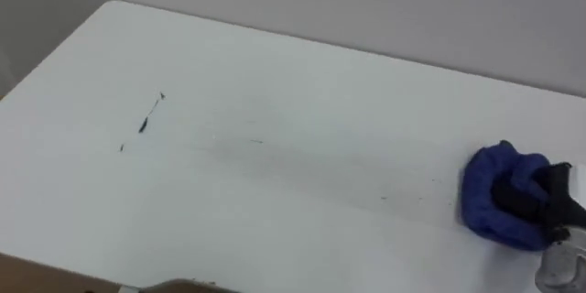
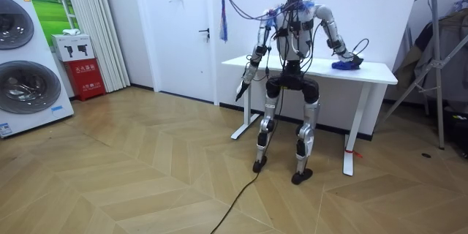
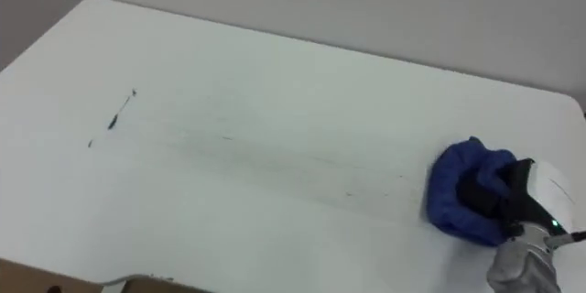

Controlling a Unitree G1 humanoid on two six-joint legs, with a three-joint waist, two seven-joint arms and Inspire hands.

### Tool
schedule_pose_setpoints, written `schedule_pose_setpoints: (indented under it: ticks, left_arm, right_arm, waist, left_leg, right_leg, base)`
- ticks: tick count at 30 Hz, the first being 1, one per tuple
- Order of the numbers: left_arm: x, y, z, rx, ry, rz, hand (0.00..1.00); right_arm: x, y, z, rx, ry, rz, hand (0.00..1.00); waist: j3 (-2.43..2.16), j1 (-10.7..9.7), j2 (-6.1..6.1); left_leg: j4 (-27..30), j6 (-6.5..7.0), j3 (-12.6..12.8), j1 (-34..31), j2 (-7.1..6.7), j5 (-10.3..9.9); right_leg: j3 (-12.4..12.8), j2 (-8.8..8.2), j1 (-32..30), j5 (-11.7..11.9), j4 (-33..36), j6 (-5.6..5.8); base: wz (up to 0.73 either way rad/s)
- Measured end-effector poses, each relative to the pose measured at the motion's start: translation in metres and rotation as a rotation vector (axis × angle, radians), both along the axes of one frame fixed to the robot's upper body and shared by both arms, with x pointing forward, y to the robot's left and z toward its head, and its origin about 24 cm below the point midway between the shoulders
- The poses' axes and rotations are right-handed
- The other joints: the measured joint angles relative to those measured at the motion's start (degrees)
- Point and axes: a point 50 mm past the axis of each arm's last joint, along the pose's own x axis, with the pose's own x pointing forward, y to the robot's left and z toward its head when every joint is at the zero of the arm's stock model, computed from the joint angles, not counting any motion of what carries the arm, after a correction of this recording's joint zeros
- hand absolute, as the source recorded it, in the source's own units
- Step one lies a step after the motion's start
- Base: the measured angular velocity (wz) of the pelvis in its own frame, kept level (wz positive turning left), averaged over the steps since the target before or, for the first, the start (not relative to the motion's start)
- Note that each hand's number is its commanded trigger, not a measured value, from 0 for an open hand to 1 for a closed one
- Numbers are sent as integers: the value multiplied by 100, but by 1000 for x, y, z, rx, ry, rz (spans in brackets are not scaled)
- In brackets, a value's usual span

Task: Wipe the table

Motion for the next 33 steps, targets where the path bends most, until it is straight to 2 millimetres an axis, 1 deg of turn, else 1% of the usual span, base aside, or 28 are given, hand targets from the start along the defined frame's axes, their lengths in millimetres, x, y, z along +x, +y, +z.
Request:
schedule_pose_setpoints:
  ticks: [1, 2, 3, 4, 5, 6, 7, 8, 9, 11, 12, 13, 14, 15, 16, 17, 18, 19, 20, 22, 23, 24, 25, 27, 29, 30, 32, 33]
  left_arm:
    - [0, -3, -2, -9, 9, -4, 0]
    - [-2, -7, -5, -24, 39, -21, 0]
    - [-4, -10, -8, -31, 68, -39, 0]
    - [-6, -11, -8, -34, 78, -38, 0]
    - [-8, -11, -9, -36, 93, -35, 0]
    - [-7, -12, -9, -40, 99, -34, 0]
    - [-9, -12, -10, -40, 111, -31, 0]
    - [-11, -11, -10, -40, 120, -28, 0]
    - [-17, -11, -10, -41, 141, -22, 0]
    - [-30, -11, -10, -47, 184, -13, 0]
    - [-37, -12, -10, -49, 207, -8, 0]
    - [-41, -12, -9, -48, 215, -4, 0]
    - [-42, -11, -9, -46, 215, -3, 0]
    - [-43, -10, -8, -44, 210, 4, 0]
    - [-47, -7, -7, -38, 216, 19, 0]
    - [-49, -6, -6, -35, 218, 26, 0]
    - [-50, -3, -4, -25, 205, 43, 0]
    - [-48, 2, -2, -12, 186, 51, 0]
    - [-47, 4, -2, -5, 178, 53, 0]
    - [-44, 6, 0, 14, 154, 39, 0]
    - [-43, 6, 0, 20, 152, 24, 0]
    - [-40, 6, 0, 28, 149, -1, 0]
    - [-38, 6, 1, 29, 139, -7, 0]
    - [-34, 4, 1, 26, 123, -13, 0]
    - [-25, 1, 0, 20, 104, -31, 0]
    - [-22, -2, -1, 16, 101, -47, 0]
    - [-15, -9, -3, 6, 97, -66, 0]
    - [-8, -14, -5, 0, 93, -93, 0]
  right_arm:
    - [9, 6, 3, -4, -3, 26, 100]
    - [25, 22, 9, -7, -4, 92, 100]
    - [40, 44, 13, -26, 5, 190, 100]
    - [47, 56, 16, -35, 4, 239, 100]
    - [60, 81, 23, -54, -7, 348, 100]
    - [71, 100, 30, -67, -23, 428, 100]
    - [78, 114, 36, -72, -30, 491, 100]
    - [81, 119, 38, -71, -36, 509, 100]
    - [85, 123, 42, -65, -44, 527, 100]
    - [87, 122, 45, -66, -55, 529, 100]
    - [83, 118, 40, -68, -40, 515, 100]
    - [74, 112, 30, -64, -11, 496, 100]
    - [68, 108, 24, -61, 5, 484, 100]
    - [49, 96, 7, -32, 42, 443, 100]
    - [34, 86, -1, 19, 8, 392, 100]
    - [27, 80, -4, 28, -3, 366, 100]
    - [15, 70, -9, 41, -19, 314, 100]
    - [0, 58, -14, 54, -28, 253, 100]
    - [-8, 52, -17, 56, -27, 224, 100]
    - [-31, 30, -25, 52, -15, 123, 100]
    - [-36, 24, -26, 51, -12, 95, 100]
    - [-45, 15, -27, 42, -3, 51, 100]
    - [-48, 8, -26, 31, -3, 30, 100]
    - [-52, 5, -27, 37, 2, 12, 100]
    - [-46, 8, -26, 45, 0, 9, 100]
    - [-40, 11, -25, 40, 8, 15, 100]
    - [-27, 23, -23, 25, 24, 36, 100]
    - [-12, 34, -19, 14, 31, 73, 100]
  waist:
    - [18, 7, 37]
    - [17, 91, 86]
    - [17, 306, 107]
    - [21, 390, 101]
    - [19, 517, 65]
    - [52, 599, 29]
    - [50, 687, 3]
    - [49, 741, -11]
    - [39, 847, -33]
    - [39, 868, -46]
    - [36, 860, -58]
    - [30, 818, -69]
    - [27, 778, -73]
    - [34, 649, -61]
    - [21, 415, -73]
    - [18, 341, -53]
    - [14, 172, -28]
    - [-2, -49, -33]
    - [-32, -109, -51]
    - [-67, -309, -34]
    - [-73, -361, -34]
    - [-77, -384, -33]
    - [-79, -387, -35]
    - [-81, -396, -42]
    - [-84, -395, -41]
    - [-84, -354, -25]
    - [-80, -173, 12]
    - [-68, -2, 30]
  left_leg:
    - [-4, -1, 6, -18, 12, -3]
    - [-62, -7, 28, -40, 40, -7]
    - [-74, -12, 55, -40, 47, -3]
    - [-67, -14, 54, -45, 50, -3]
    - [-48, -29, 30, -104, 55, 5]
    - [-38, -37, -8, -128, 56, 14]
    - [-16, -36, -93, -194, 45, 23]
    - [-8, -34, -133, -204, 38, 26]
    - [38, -26, -171, -215, 31, 30]
    - [51, -17, -276, -220, 4, 34]
    - [45, -15, -306, -202, -1, 34]
    - [42, -13, -321, -201, 0, 33]
    - [43, -13, -328, -201, 0, 34]
    - [43, -13, -345, -178, -6, 34]
    - [45, -8, -335, -166, -39, 37]
    - [44, -7, -308, -144, -41, 38]
    - [47, -7, -266, -114, -50, 37]
    - [42, -5, -199, -87, -66, 36]
    - [32, -4, -110, -79, -67, 36]
    - [20, 30, 78, 36, -68, 10]
    - [10, 41, 98, 67, -68, -10]
    - [-24, 52, 145, 124, -68, -31]
    - [-39, 58, 209, 161, -66, -49]
    - [-29, 65, 232, 175, -68, -61]
    - [-8, 64, 231, 179, -65, -61]
    - [23, 64, 251, 203, -57, -60]
    - [29, 51, 408, 225, -14, -68]
    - [53, 46, 561, 207, 22, -72]
  right_leg:
    - [18, 12, -38, 10, 19, -15]
    - [56, 23, -145, 18, 96, -44]
    - [196, 47, -257, 22, 172, -91]
    - [217, 55, -287, 24, 190, -105]
    - [283, 86, -355, 30, 190, -126]
    - [273, 96, -362, 37, 177, -136]
    - [229, 98, -358, 50, 148, -153]
    - [234, 104, -359, 51, 130, -155]
    - [236, 115, -347, 59, 90, -150]
    - [201, 103, -304, 58, 80, -140]
    - [169, 99, -264, 48, 76, -125]
    - [148, 96, -243, 36, 71, -106]
    - [145, 96, -228, 32, 69, -101]
    - [145, 95, -156, 23, 31, -86]
    - [144, 68, -61, -12, -26, -33]
    - [145, 63, -43, -17, -25, -26]
    - [148, 52, 8, -31, -39, -13]
    - [122, 42, 90, -48, -92, 12]
    - [151, 39, 110, -57, -117, 18]
    - [242, 23, 200, -77, -120, 42]
    - [250, 22, 222, -86, -118, 49]
    - [288, 18, 254, -94, -117, 59]
    - [363, 20, 254, -96, -111, 62]
    - [398, 19, 255, -93, -98, 62]
    - [397, 20, 256, -86, -90, 55]
    - [416, 24, 250, -83, -68, 51]
    - [469, 18, 131, -79, 83, 25]
    - [457, 2, -28, -67, 254, -21]
  base:
    - [-34]
    - [-36]
    - [-41]
    - [-36]
    - [-10]
    - [15]
    - [27]
    - [34]
    - [29]
    - [26]
    - [23]
    - [20]
    - [24]
    - [35]
    - [33]
    - [17]
    - [9]
    - [9]
    - [6]
    - [-16]
    - [-16]
    - [-18]
    - [-21]
    - [-12]
    - [-2]
    - [-17]
    - [-45]
    - [-87]
